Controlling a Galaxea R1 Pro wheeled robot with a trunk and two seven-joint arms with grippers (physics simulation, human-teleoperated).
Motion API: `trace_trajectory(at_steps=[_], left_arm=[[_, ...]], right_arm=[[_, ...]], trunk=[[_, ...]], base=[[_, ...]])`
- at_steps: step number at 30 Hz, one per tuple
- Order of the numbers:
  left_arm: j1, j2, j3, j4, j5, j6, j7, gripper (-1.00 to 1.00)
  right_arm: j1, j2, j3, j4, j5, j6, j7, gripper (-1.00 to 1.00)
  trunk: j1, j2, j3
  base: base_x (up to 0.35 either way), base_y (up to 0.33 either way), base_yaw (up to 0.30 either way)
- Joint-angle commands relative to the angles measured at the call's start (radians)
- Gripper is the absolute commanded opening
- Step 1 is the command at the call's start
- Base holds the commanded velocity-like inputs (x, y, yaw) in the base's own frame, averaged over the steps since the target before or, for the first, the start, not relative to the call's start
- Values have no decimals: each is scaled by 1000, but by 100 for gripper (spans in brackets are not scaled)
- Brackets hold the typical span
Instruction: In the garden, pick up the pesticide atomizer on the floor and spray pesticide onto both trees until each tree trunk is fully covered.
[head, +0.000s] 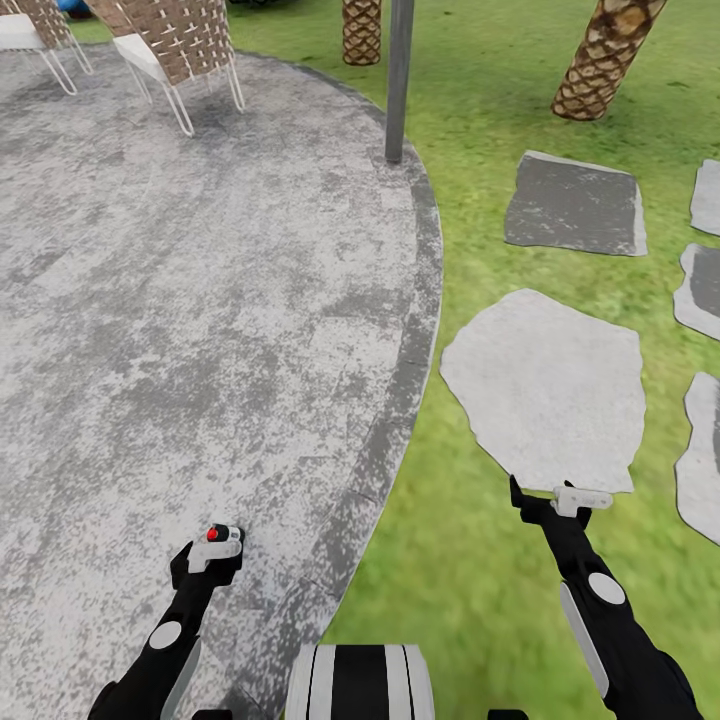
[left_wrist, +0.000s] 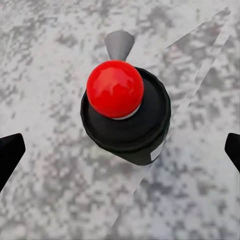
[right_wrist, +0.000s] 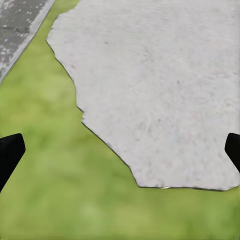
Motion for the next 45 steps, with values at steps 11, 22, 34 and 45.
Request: trace_trajectory(at_steps=[11,22,34,45], left_arm=[[0,-25,6,-6,2,0,1,100],[0,-25,7,-6,3,0,1,100],[0,-25,6,-8,3,0,1,100],[0,-25,7,-8,3,0,1,100]], right_arm=[[0,0,0,0,0,0,0,100],[0,0,1,0,0,0,0,100],[0,0,1,0,0,0,0,100],[0,0,1,0,0,0,0,100]], trunk=[[0,0,0],[0,0,-1],[0,0,-7],[0,0,-14]], base=[[25,0,0],[1,0,68],[0,0,13],[0,0,0]])
